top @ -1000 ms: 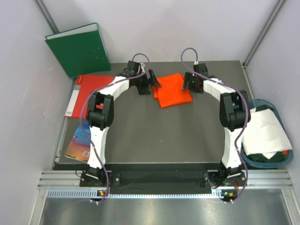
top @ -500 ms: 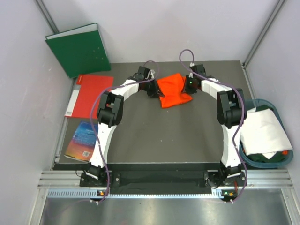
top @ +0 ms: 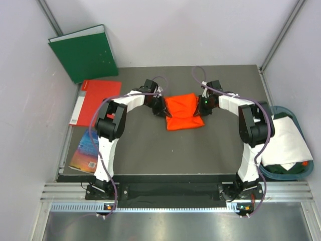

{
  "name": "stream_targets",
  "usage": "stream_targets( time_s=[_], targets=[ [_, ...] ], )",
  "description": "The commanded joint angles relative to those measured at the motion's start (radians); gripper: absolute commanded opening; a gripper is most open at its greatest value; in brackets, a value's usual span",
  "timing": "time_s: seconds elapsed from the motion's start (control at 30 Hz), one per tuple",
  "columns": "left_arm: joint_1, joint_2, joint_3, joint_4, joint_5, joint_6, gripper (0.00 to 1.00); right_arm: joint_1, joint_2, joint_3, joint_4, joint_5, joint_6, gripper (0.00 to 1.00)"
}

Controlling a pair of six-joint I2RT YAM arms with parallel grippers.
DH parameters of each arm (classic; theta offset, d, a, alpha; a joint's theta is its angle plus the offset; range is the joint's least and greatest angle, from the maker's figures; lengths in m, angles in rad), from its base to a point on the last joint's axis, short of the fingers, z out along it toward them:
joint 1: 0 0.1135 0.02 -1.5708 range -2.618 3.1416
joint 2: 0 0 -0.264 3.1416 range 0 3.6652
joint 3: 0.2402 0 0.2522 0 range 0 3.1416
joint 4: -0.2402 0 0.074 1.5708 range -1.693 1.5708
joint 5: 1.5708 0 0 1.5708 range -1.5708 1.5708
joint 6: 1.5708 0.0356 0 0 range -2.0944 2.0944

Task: Fold and stack the t-shirts
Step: Fold the tshirt

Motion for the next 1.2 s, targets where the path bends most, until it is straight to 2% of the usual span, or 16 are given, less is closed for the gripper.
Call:
stream_targets(
  time_s=[0.0,0.03,0.07,0.1,0.13,0.17,0.2,0.27,0.33,0.37,0.53,0.57,0.63,0.67,0.93,1.17],
  targets=[
    [0.0,-0.137,-0.114,-0.127,-0.009,0.065,0.05,0.023,-0.108,-0.083,-0.121,0.0,-0.036,0.15],
    [0.001,-0.151,-0.127,-0.143,-0.015,0.077,0.24,0.023,-0.118,-0.089,-0.129,0.003,-0.035,0.18],
    [0.001,-0.171,-0.134,-0.163,-0.026,0.108,0.48,0.024,-0.134,-0.091,-0.139,0.008,-0.038,0.23],
    [0.0,-0.18,-0.134,-0.183,-0.047,0.126,0.63,0.027,-0.143,-0.086,-0.165,0.009,-0.042,0.35],
    [0.0,-0.2,-0.128,-0.235,-0.059,0.146,0.89,0.027,-0.154,-0.082,-0.181,0.014,-0.045,0.41],
    [0.0,-0.212,-0.118,-0.255,-0.075,0.188,0.99,0.03,-0.186,-0.079,-0.192,0.021,-0.058,0.46],
    [0.0,-0.229,-0.114,-0.269,-0.09,0.206,0.99,0.032,-0.206,-0.07,-0.211,0.029,-0.065,0.57],
    [0.001,-0.29,-0.119,-0.287,-0.128,0.249,0.99,0.032,-0.278,-0.059,-0.225,0.064,-0.085,0.71],
    [0.001,-0.357,-0.125,-0.284,-0.182,0.266,0.99,0.035,-0.353,-0.039,-0.236,0.09,-0.101,0.96],
    [0.003,-0.378,-0.13,-0.278,-0.197,0.28,0.99,0.039,-0.37,-0.03,-0.238,0.103,-0.125,1.0],
    [0.032,-0.421,-0.096,-0.298,-0.288,0.28,0.99,0.118,-0.36,0.07,-0.253,0.107,-0.202,1.0],
    [0.053,-0.421,-0.087,-0.296,-0.3,0.268,0.99,0.136,-0.338,0.09,-0.261,0.104,-0.223,0.98],
    [0.075,-0.431,-0.084,-0.264,-0.31,0.26,0.99,0.188,-0.259,0.157,-0.277,0.068,-0.243,0.3],
    [0.098,-0.432,-0.073,-0.26,-0.314,0.254,0.99,0.203,-0.228,0.183,-0.287,0.049,-0.246,0.0],
    [0.223,-0.386,0.028,-0.405,-0.506,0.211,0.99,0.378,0.019,0.387,-0.327,-0.06,-0.282,0.0],
    [0.317,-0.386,0.027,-0.43,-0.512,0.226,0.99,0.429,0.104,0.428,-0.344,-0.078,-0.285,0.0]
  ],
)
